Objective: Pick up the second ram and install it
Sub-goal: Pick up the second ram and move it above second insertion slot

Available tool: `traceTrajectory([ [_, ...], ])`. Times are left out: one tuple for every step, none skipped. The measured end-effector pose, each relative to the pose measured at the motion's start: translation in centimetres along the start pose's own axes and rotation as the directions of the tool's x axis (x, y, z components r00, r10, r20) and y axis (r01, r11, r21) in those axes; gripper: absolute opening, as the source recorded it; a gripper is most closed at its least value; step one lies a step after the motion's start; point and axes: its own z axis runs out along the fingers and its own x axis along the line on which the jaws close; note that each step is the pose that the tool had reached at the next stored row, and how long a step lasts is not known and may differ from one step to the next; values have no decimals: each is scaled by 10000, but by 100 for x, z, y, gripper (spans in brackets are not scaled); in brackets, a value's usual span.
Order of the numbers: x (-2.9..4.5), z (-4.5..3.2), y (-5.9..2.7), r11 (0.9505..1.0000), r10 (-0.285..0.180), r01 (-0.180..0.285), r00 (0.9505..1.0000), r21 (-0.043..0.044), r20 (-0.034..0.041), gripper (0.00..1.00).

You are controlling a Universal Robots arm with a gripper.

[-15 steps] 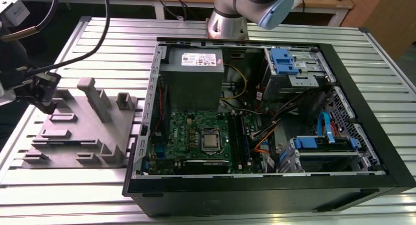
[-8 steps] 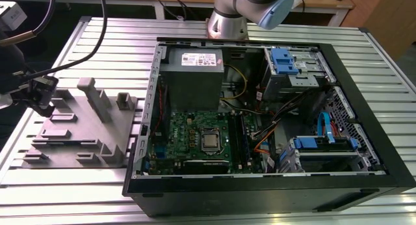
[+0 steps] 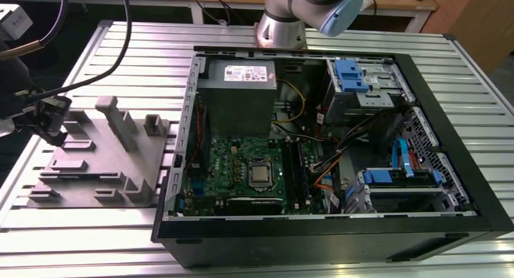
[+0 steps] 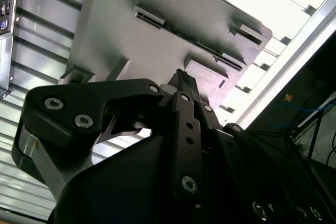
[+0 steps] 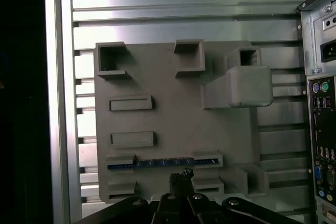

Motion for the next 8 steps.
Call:
traceTrajectory([
  [0,0,0,10000,-1,1,10000,0,0,7],
  [0,0,0,10000,0,0,10000,0,0,7],
  [0,0,0,10000,0,0,10000,-1,0,7],
  [0,1,0,10000,0,0,10000,0,0,7],
  [0,1,0,10000,0,0,10000,0,0,7],
  [0,0,0,10000,0,0,10000,1,0,7],
  [0,1,0,10000,0,0,10000,0,0,7],
  [0,1,0,10000,0,0,10000,0,0,7],
])
